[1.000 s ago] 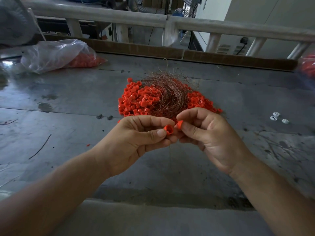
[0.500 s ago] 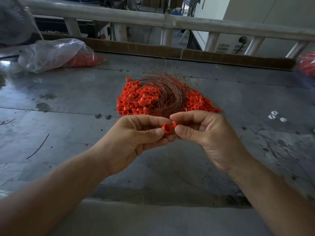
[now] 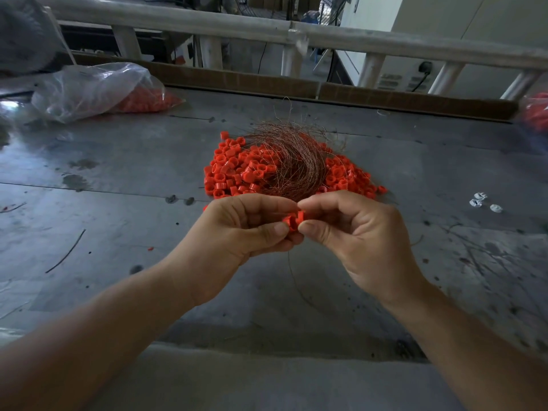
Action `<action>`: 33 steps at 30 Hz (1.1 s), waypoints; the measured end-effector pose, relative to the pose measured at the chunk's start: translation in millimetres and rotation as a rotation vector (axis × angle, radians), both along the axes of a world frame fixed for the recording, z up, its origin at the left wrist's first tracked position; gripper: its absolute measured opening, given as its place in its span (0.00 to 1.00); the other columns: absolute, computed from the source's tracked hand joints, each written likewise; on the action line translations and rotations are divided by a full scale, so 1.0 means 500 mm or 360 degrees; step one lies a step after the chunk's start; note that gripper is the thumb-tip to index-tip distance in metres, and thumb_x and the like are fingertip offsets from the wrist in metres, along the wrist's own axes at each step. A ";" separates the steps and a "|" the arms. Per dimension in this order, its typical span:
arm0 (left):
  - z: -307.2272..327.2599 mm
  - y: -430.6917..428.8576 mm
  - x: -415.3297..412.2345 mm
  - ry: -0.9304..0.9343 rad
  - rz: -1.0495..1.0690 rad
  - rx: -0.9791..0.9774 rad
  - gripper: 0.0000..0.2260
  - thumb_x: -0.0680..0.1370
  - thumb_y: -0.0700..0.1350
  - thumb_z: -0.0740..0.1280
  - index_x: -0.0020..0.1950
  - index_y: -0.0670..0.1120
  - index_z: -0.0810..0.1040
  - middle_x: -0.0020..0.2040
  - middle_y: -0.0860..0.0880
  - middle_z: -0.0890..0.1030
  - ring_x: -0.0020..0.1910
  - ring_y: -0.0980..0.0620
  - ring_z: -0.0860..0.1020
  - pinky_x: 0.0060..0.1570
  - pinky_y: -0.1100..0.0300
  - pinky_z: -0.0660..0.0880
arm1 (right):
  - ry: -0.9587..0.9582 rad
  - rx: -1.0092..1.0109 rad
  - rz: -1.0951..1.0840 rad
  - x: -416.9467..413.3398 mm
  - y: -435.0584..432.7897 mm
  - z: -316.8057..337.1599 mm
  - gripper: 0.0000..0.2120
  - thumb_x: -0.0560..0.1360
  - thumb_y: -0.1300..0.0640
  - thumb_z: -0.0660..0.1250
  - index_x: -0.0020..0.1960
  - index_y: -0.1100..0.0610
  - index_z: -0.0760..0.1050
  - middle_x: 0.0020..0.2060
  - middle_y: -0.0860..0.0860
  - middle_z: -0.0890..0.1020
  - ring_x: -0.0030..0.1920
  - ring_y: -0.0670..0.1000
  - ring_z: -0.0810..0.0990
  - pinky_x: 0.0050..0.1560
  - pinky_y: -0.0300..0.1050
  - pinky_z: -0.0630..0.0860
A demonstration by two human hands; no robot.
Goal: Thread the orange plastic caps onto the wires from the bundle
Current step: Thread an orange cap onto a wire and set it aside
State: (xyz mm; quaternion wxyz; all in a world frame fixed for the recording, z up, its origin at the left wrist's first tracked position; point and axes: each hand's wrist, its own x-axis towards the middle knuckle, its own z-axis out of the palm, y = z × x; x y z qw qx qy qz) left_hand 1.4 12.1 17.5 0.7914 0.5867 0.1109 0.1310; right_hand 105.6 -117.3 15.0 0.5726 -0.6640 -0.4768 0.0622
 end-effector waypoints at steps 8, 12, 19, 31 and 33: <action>-0.003 -0.002 0.000 0.0015 0.0055 0.0145 0.08 0.63 0.38 0.67 0.41 0.43 0.81 0.36 0.44 0.83 0.37 0.51 0.83 0.36 0.66 0.77 | -0.0323 -0.0034 -0.0085 0.001 0.001 -0.001 0.12 0.65 0.58 0.71 0.49 0.53 0.78 0.41 0.44 0.80 0.44 0.43 0.81 0.46 0.36 0.77; -0.006 -0.001 -0.001 0.0022 0.0040 0.0217 0.08 0.63 0.39 0.68 0.40 0.45 0.83 0.37 0.44 0.84 0.37 0.51 0.83 0.37 0.66 0.77 | -0.0437 -0.0026 -0.0095 0.000 0.003 -0.004 0.11 0.65 0.59 0.71 0.48 0.56 0.80 0.41 0.46 0.81 0.43 0.44 0.80 0.46 0.36 0.77; -0.006 0.001 -0.001 0.0047 0.0012 0.0210 0.08 0.63 0.39 0.68 0.39 0.45 0.84 0.36 0.43 0.84 0.37 0.50 0.83 0.36 0.66 0.77 | -0.0499 -0.0028 -0.0088 0.003 0.001 -0.007 0.10 0.65 0.60 0.72 0.46 0.60 0.82 0.39 0.47 0.81 0.42 0.44 0.80 0.44 0.37 0.77; -0.004 -0.002 -0.003 0.0039 0.0004 0.0215 0.08 0.62 0.39 0.68 0.40 0.43 0.84 0.35 0.43 0.83 0.35 0.50 0.83 0.34 0.66 0.77 | -0.0604 0.0028 -0.0092 0.001 0.002 -0.008 0.08 0.64 0.61 0.73 0.42 0.63 0.82 0.35 0.53 0.83 0.36 0.45 0.80 0.38 0.40 0.78; -0.005 -0.003 -0.005 0.0042 0.0024 0.0319 0.09 0.62 0.39 0.68 0.41 0.42 0.82 0.35 0.43 0.84 0.34 0.51 0.83 0.35 0.67 0.77 | -0.0744 0.0014 -0.0055 0.001 0.002 -0.010 0.07 0.64 0.62 0.73 0.41 0.64 0.82 0.34 0.55 0.82 0.35 0.48 0.81 0.37 0.42 0.78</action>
